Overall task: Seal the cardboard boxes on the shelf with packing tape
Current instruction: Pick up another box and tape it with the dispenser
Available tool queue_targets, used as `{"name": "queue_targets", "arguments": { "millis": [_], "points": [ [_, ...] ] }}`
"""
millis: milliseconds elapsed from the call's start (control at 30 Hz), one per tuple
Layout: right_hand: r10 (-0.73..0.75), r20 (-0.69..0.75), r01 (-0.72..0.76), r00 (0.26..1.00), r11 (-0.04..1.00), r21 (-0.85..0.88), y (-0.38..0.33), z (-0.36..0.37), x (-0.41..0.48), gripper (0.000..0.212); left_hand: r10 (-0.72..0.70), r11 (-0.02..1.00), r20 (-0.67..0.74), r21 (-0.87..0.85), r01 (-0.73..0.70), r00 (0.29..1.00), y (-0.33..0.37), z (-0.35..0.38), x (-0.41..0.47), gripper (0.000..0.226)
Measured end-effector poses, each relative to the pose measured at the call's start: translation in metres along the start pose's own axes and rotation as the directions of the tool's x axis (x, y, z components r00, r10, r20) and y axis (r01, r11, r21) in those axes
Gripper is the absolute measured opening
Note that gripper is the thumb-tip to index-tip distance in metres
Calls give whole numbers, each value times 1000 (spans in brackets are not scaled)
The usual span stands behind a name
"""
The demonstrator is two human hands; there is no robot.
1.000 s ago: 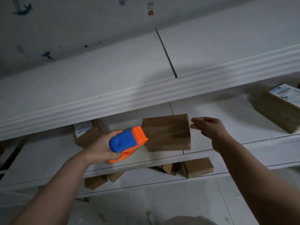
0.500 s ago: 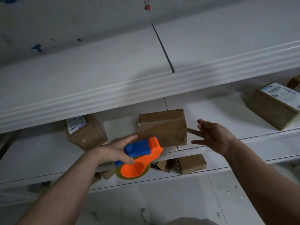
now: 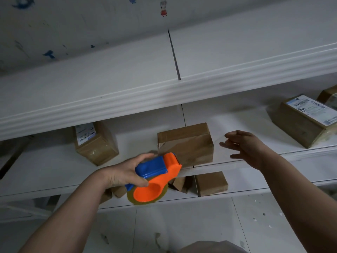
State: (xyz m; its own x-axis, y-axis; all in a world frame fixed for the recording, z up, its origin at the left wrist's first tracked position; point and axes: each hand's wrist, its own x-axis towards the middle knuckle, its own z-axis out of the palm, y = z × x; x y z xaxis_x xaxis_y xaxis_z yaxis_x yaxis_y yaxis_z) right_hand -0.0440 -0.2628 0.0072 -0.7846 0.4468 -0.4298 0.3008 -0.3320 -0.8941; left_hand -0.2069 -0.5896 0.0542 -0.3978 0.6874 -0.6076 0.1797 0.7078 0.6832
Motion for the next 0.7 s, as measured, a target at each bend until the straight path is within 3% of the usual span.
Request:
{"name": "queue_targets", "arguments": {
  "millis": [100, 233, 333, 700],
  "points": [
    [-133, -30, 126, 991, 975, -183, -9, -4, -4, 7, 77, 996, -174, -24, -82, 982, 0, -9, -18, 81],
    [-229, -49, 213, 972, 951, -223, -14, 9, 0, 9, 189, 982, -395, 98, -163, 899, 4, -21, -24, 74],
    [-259, -126, 226, 958, 947, -230, -10, 21, 9, 9, 212, 970, -412, 196, -141, 886, 6, -31, -21, 73],
    [-251, -239, 190, 938, 949, -252, -7, 27, 37, 11, 233, 963, -418, 221, -151, 878, 10, -55, -1, 79]
  ]
}}
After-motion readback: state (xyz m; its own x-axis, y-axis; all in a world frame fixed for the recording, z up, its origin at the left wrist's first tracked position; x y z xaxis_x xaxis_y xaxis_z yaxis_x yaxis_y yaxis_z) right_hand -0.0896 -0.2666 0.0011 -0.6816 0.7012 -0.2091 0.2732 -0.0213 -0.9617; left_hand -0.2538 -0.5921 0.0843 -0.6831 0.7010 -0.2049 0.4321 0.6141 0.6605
